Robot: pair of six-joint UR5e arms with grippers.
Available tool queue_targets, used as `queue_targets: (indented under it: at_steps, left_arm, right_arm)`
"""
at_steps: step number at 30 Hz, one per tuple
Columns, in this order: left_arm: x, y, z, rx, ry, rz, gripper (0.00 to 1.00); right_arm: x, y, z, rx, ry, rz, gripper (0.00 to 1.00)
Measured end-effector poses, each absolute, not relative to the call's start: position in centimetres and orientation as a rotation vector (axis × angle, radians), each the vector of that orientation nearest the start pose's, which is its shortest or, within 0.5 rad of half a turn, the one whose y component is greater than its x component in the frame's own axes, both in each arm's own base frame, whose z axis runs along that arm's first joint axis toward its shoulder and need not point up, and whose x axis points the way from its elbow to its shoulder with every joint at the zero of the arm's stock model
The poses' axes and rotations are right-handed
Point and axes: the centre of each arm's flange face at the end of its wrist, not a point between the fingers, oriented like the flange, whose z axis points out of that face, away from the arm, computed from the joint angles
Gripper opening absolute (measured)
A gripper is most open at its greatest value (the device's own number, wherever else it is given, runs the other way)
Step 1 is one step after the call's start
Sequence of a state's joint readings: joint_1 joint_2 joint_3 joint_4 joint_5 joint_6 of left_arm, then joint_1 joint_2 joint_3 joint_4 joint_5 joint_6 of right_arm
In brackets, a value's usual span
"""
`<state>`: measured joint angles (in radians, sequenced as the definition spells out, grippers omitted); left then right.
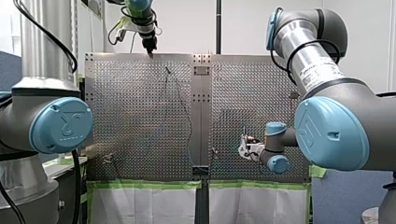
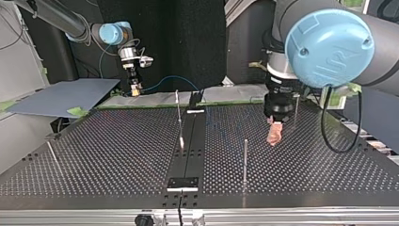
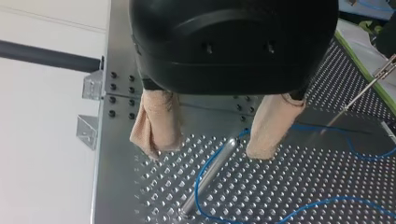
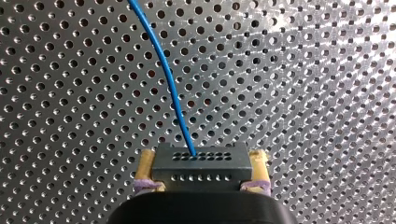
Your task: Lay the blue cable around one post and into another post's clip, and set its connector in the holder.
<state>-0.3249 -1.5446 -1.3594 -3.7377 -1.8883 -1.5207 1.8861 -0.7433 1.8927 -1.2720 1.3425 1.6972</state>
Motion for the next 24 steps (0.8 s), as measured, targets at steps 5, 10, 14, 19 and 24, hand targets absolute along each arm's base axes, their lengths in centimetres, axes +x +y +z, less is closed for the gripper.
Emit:
queue_targets:
  at_steps: [5,10,14,19,24]
  left_arm:
    - [35.3,-23.6,55.4,0.132,1.87,0.074,1.0]
    - [33.6,-24.5,55.1,0.124,1.839,0.006,1.0]
    - [33.5,-25.6,53.5,0.117,1.849,-0.02,1.0]
    - [33.9,-27.2,50.6,0.108,1.881,-0.037,1.0]
    - [34.0,-29.1,47.3,0.107,1.915,-0.059,1.0]
  right_arm:
    - [32.9,-50.5,0.5,1.466,-0.925,1.746,0.0]
    - [32.9,-50.4,0.5,1.466,-0.924,1.747,0.0]
    - [33.0,-50.4,0.5,1.467,-0.924,1.747,0.0]
    - [33.1,-50.4,0.5,1.467,-0.923,1.748,0.0]
    - [33.1,-50.4,0.6,1.464,-0.923,1.751,0.0]
